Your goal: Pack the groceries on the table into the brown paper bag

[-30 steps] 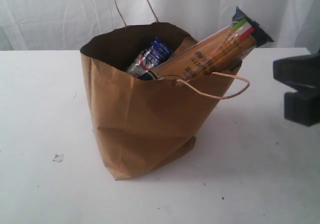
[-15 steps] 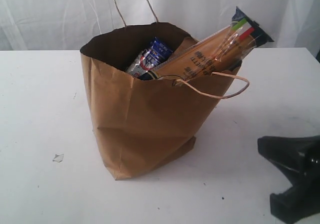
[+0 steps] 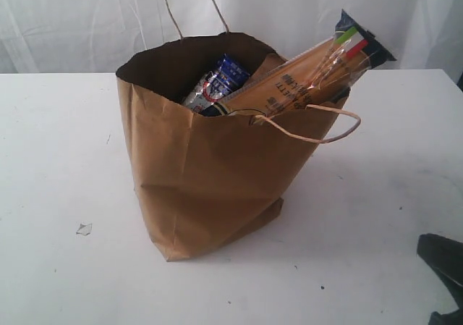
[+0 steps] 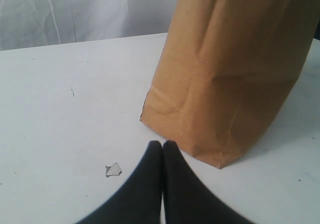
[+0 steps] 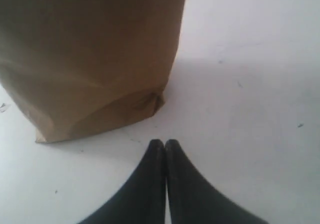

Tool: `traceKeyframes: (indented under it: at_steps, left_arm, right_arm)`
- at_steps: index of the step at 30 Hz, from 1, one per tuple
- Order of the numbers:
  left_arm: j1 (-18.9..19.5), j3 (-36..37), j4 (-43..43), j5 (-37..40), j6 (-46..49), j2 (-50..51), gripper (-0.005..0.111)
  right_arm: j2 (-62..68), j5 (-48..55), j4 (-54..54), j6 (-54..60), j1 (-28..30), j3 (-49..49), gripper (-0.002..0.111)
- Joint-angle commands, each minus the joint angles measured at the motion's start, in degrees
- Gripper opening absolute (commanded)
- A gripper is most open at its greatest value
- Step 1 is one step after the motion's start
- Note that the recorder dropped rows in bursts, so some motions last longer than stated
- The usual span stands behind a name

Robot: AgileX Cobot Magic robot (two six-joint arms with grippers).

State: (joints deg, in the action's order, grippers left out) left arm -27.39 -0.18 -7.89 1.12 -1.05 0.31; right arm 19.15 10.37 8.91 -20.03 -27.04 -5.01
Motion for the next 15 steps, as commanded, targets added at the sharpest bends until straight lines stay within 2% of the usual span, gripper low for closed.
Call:
traceKeyframes:
  at_steps: [1, 7, 15]
  left_arm:
    - [0.00, 0.18, -0.20, 0.23, 0.00, -0.31, 0.000]
    - [0.00, 0.18, -0.20, 0.23, 0.00, -0.31, 0.000]
    - [0.00, 0.18, -0.20, 0.23, 0.00, -0.31, 0.000]
  right_arm:
    - [-5.91, -1.43, -0.08, 0.44, 6.05, 3.19, 0.000]
    - [-12.25, 0.19, -0.08, 0.44, 11.63, 5.01, 0.000]
    - [-18.04, 5.49, 0.06, 0.44, 12.88, 5.01, 0.000]
